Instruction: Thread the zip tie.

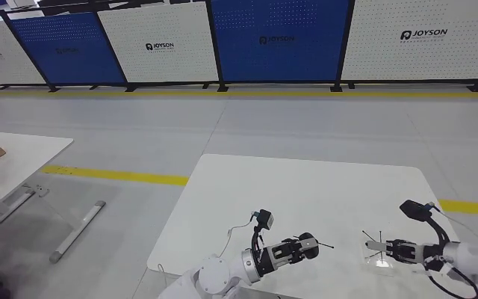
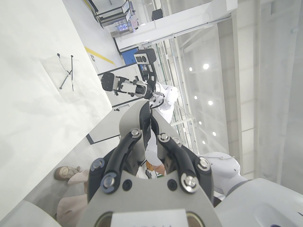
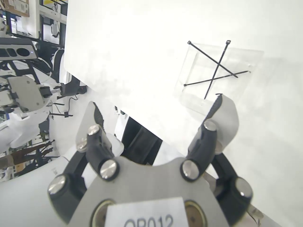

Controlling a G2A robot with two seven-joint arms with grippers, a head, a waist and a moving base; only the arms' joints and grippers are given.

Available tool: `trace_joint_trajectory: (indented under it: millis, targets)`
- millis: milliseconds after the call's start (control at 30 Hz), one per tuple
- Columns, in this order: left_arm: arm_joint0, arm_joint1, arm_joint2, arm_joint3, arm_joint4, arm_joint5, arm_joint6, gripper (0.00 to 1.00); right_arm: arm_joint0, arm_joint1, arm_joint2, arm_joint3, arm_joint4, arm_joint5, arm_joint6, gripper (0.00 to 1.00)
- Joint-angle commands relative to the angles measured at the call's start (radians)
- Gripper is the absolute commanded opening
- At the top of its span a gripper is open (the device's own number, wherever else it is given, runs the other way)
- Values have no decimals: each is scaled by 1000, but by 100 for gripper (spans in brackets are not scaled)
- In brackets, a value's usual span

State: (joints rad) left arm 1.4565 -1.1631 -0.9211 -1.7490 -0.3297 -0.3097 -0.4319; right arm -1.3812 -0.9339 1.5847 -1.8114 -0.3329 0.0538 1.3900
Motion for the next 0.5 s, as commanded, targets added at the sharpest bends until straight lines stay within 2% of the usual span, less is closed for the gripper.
trace_joint_trajectory:
  millis: [0,200,333,467]
  targets:
    - [0,0,0,0,0,0,0,0,0,0,0,0,0,0,0,100]
    - [0,0,0,0,0,0,0,0,-2,0,-6,5,3,-10,-7,100]
    - [0,0,0,0,0,0,0,0,33,5,-41,27,-34,-9,0,100]
    - [0,0,0,0,0,0,0,0,74,16,-101,44,-98,59,0,100]
